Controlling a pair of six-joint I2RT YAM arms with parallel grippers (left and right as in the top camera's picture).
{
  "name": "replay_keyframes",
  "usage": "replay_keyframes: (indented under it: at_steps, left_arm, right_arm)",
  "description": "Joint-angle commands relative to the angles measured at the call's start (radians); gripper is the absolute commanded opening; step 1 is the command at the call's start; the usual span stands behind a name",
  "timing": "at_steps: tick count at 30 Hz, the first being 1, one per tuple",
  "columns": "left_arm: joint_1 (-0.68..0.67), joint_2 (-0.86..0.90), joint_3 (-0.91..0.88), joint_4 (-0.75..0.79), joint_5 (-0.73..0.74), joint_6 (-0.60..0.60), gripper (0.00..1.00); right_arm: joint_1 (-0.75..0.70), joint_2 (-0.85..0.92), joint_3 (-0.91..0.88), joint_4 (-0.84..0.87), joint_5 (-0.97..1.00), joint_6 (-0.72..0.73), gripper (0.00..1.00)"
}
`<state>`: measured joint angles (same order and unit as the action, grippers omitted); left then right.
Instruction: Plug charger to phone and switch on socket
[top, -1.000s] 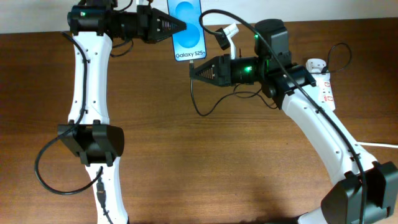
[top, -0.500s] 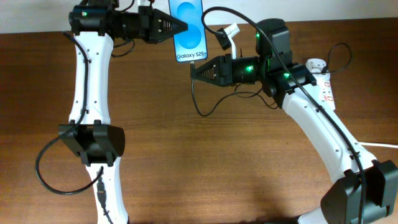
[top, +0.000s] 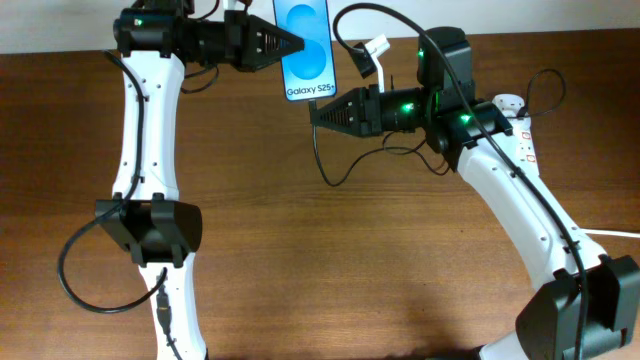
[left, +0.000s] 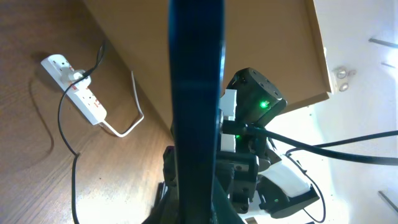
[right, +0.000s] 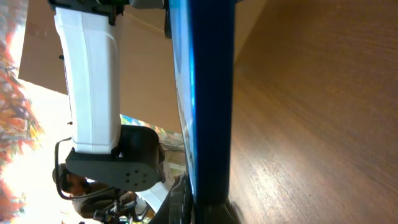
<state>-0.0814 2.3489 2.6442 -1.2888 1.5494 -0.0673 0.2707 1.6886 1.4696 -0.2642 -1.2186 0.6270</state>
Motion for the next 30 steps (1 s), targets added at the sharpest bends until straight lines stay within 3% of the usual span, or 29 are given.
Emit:
replay_keyframes:
  at_steps: [1,12,13,14,15,18,22,25,30]
  left_arm:
    - [-0.008,-0.008,0.008,-0.030,0.025,0.038,0.00]
    - [-0.008,-0.008,0.008,-0.036,0.025,0.061,0.00]
    - [-0.008,-0.008,0.008,-0.035,0.024,0.061,0.00]
    - [-0.008,-0.008,0.008,-0.034,0.017,0.061,0.00]
    - [-0.005,-0.008,0.008,-0.032,-0.014,0.061,0.00]
    - [0.019,-0.008,0.008,-0.028,-0.058,0.061,0.00]
    - [0.052,-0.008,0.008,-0.074,-0.312,0.061,0.00]
    - [0.032,-0.008,0.006,-0.227,-0.717,0.061,0.00]
    - [-0.029,-0.002,0.006,-0.230,-1.053,0.052,0.00]
  right_arm:
    - [-0.029,0.000,0.016,0.048,0.023,-0.051,0.07]
    - [-0.029,0.000,0.016,0.063,0.026,-0.042,0.09]
    - [-0.029,0.000,0.016,0.062,0.025,-0.042,0.19]
    - [-0.029,0.000,0.016,0.059,0.025,-0.031,0.41]
    - [-0.029,0.000,0.016,0.059,0.025,0.002,0.56]
    - [-0.029,0.000,0.015,0.034,0.025,0.018,0.86]
    - [-0.029,0.000,0.015,-0.048,0.068,0.014,0.94]
    - [-0.029,0.001,0.015,-0.310,0.354,-0.086,0.97]
    - [-0.029,0.001,0.015,-0.528,0.478,-0.280,0.98]
